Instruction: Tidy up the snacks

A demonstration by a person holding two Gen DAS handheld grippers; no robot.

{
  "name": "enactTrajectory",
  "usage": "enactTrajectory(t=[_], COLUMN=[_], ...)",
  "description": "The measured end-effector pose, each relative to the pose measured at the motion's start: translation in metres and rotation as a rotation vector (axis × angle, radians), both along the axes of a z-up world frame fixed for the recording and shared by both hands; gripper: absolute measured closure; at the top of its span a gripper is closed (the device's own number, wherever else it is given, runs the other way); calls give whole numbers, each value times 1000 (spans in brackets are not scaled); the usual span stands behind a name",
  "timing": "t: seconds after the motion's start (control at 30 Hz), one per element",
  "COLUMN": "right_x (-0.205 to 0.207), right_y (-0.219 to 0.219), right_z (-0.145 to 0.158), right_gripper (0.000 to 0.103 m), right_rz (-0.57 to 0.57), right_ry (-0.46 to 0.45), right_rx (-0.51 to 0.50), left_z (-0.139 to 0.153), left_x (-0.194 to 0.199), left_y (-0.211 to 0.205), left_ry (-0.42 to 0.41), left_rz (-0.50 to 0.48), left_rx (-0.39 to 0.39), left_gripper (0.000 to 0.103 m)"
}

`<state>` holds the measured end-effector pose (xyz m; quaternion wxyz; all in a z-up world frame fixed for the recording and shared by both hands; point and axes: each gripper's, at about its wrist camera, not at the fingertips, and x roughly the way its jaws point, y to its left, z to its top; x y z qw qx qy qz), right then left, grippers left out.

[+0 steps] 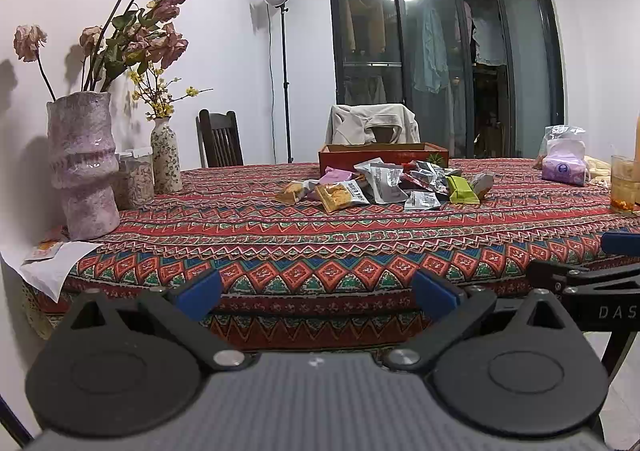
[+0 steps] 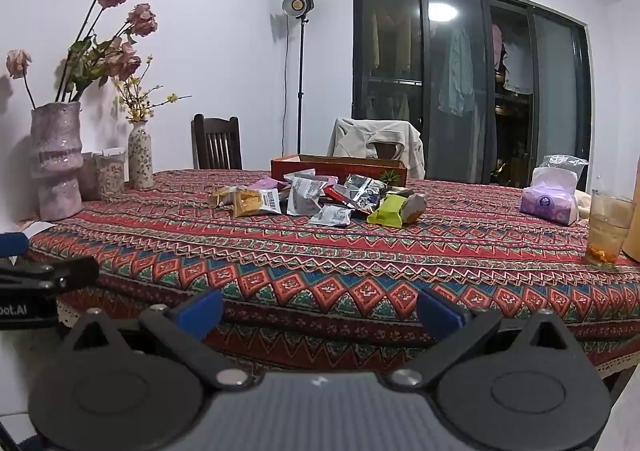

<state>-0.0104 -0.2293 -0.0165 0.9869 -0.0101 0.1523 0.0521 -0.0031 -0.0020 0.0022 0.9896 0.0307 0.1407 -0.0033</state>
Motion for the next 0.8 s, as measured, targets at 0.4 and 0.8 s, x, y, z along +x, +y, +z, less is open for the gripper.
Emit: enactTrajectory(t=[0.4,0.8], right_x=[4,1], right_y=[-3,-9], right_z=[-1,6], right_gripper=[0,0], right_rz=[-12,-37], right_ry=[26,3], right_rx=[5,4], left_z=[1,8], left_x=[0,0], left_y=[-1,-2], left_ry=[-5,-32], left_rz=[6,6], left_rx=[1,-2], left_gripper=[0,0])
